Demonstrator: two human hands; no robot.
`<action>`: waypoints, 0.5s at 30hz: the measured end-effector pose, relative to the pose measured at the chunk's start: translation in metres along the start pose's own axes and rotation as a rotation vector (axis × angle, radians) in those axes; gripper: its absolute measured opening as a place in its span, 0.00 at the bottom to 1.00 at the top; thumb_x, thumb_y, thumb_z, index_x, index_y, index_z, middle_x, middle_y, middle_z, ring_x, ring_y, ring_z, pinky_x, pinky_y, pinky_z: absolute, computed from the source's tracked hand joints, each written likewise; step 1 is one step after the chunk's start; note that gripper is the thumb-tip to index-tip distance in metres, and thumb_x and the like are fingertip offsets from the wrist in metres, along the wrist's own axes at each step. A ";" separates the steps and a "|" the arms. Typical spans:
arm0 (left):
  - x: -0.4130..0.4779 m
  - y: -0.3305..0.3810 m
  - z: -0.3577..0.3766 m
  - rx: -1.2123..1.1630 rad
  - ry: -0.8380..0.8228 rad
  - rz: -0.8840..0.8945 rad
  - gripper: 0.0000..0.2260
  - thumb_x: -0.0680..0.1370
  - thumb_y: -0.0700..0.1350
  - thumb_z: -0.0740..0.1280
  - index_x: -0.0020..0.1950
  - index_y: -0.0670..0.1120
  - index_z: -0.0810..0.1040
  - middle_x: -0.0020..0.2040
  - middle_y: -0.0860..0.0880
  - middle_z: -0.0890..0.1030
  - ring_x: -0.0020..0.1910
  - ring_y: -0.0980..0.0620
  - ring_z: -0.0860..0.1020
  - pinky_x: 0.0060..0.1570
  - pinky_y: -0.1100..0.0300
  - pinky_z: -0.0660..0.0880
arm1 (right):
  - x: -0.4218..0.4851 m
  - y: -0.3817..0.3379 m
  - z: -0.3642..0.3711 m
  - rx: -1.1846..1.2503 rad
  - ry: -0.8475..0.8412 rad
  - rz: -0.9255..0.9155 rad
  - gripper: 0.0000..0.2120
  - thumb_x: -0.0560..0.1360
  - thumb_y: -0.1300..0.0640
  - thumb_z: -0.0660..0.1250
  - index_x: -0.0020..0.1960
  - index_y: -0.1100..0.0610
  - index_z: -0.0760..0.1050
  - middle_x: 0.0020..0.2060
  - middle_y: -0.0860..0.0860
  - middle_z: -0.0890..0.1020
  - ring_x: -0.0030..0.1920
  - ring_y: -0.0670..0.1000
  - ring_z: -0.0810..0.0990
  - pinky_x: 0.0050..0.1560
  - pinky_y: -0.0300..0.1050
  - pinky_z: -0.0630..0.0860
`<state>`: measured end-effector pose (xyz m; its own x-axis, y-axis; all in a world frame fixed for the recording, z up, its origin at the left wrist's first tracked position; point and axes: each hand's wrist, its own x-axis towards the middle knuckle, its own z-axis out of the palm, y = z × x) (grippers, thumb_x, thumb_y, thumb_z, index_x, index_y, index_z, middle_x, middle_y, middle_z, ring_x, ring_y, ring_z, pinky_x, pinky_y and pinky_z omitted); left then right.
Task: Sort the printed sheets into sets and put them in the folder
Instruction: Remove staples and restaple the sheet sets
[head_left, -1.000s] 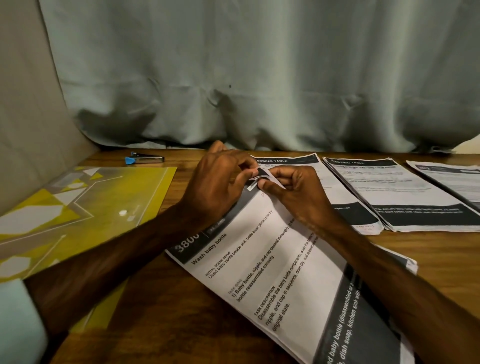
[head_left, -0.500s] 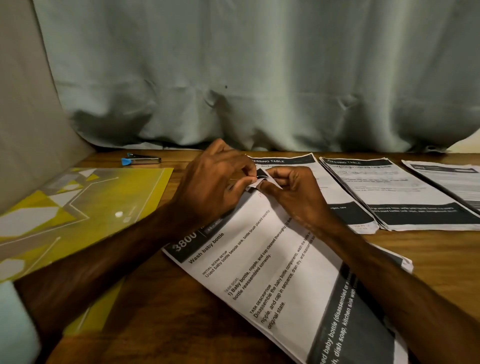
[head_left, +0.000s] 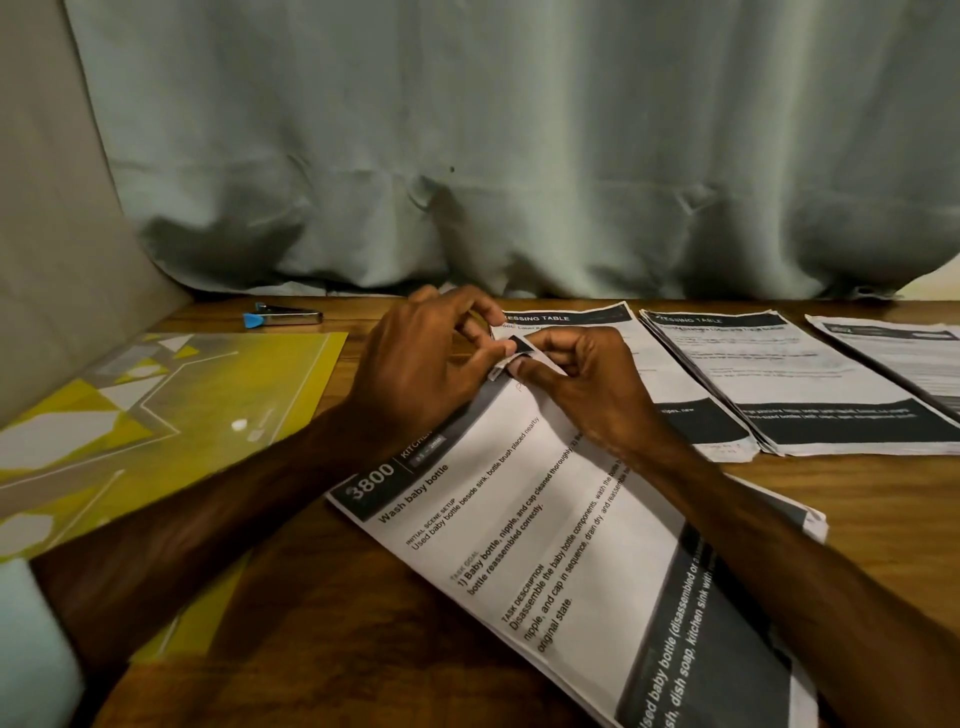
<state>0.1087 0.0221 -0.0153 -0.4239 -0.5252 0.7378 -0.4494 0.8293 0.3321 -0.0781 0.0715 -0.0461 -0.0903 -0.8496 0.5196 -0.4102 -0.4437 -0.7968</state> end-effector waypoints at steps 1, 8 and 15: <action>0.000 0.000 0.000 0.004 -0.006 -0.030 0.11 0.75 0.54 0.76 0.53 0.54 0.81 0.40 0.59 0.83 0.47 0.54 0.77 0.47 0.52 0.76 | 0.000 -0.001 0.000 0.001 -0.002 -0.001 0.07 0.77 0.64 0.72 0.53 0.57 0.86 0.45 0.49 0.88 0.45 0.47 0.86 0.55 0.55 0.82; 0.003 -0.001 -0.001 0.024 -0.032 -0.057 0.05 0.74 0.54 0.76 0.45 0.55 0.84 0.45 0.59 0.83 0.50 0.54 0.73 0.44 0.54 0.70 | -0.001 -0.005 0.000 -0.056 -0.005 -0.037 0.07 0.77 0.64 0.73 0.54 0.58 0.86 0.44 0.48 0.88 0.46 0.46 0.87 0.55 0.53 0.82; 0.001 -0.005 0.002 0.005 -0.017 0.077 0.05 0.79 0.48 0.71 0.47 0.50 0.86 0.45 0.54 0.85 0.46 0.50 0.73 0.46 0.49 0.72 | -0.002 -0.006 -0.001 -0.051 0.004 -0.027 0.07 0.76 0.64 0.74 0.54 0.59 0.86 0.43 0.48 0.88 0.42 0.42 0.85 0.51 0.44 0.81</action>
<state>0.1086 0.0170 -0.0176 -0.4708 -0.4634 0.7508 -0.4187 0.8664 0.2721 -0.0767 0.0756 -0.0421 -0.0827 -0.8364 0.5419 -0.4578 -0.4510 -0.7661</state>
